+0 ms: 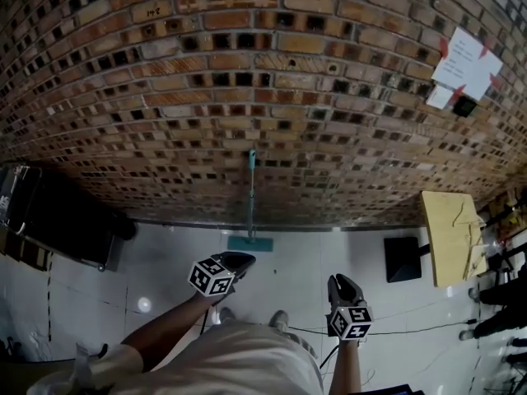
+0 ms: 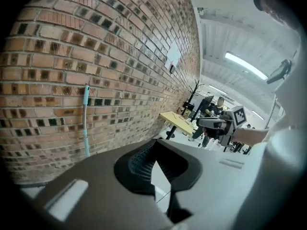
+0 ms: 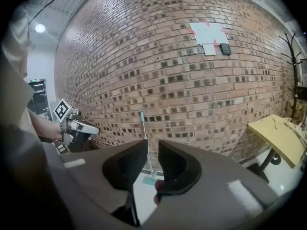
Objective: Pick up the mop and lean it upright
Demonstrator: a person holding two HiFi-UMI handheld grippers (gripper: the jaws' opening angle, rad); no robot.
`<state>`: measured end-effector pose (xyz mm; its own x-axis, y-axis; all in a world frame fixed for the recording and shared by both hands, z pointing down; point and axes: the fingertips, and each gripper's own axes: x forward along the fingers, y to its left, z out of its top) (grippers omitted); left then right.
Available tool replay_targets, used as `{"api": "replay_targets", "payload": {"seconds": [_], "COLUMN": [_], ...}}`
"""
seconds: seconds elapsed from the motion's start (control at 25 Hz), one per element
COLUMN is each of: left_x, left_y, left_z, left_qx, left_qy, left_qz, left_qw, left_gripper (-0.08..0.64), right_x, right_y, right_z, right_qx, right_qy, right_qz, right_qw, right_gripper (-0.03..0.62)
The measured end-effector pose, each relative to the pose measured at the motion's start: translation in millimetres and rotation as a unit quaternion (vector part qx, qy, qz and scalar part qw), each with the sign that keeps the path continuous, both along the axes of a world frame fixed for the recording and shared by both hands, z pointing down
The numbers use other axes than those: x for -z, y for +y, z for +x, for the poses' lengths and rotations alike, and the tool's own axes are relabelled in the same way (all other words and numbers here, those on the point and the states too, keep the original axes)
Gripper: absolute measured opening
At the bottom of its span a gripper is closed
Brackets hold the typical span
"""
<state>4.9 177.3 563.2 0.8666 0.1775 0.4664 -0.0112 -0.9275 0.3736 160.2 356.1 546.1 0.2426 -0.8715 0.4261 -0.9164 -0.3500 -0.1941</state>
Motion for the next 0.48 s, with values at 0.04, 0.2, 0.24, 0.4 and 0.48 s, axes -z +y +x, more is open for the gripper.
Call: {"api": "replay_targets", "payload": {"seconds": [0.04,0.2,0.24,0.4,0.48], "left_x": [-1,-7,-9,-7,-5], "left_y": [3,21,26,45,53], "left_z": [4,20,25,43,53], "left_qx": [-0.005,-0.027,-0.033,-0.052,-0.058], "left_qy": [-0.002,-0.012,-0.014,-0.016,-0.014], "left_qz": [0.000,-0.006,-0.010,-0.018,-0.016], "left_qw": [1.0000,0.9995,0.9993,0.9984,0.9981], "left_gripper": [0.020,0.020,0.020,0.020,0.020], "right_x": [1,3,6,19,22], "right_y": [4,20,23,37,43], "right_z": [3,10,11,20,24], "right_qx": [-0.004,-0.007,-0.007,-0.017,-0.010], "right_qy": [0.002,-0.004,-0.015,-0.044,-0.022], "right_qz": [0.002,0.019,0.037,0.094,0.091], "right_qw": [1.000,1.000,0.999,0.994,0.996], "right_gripper": [0.077,0.077,0.077,0.077,0.042]}}
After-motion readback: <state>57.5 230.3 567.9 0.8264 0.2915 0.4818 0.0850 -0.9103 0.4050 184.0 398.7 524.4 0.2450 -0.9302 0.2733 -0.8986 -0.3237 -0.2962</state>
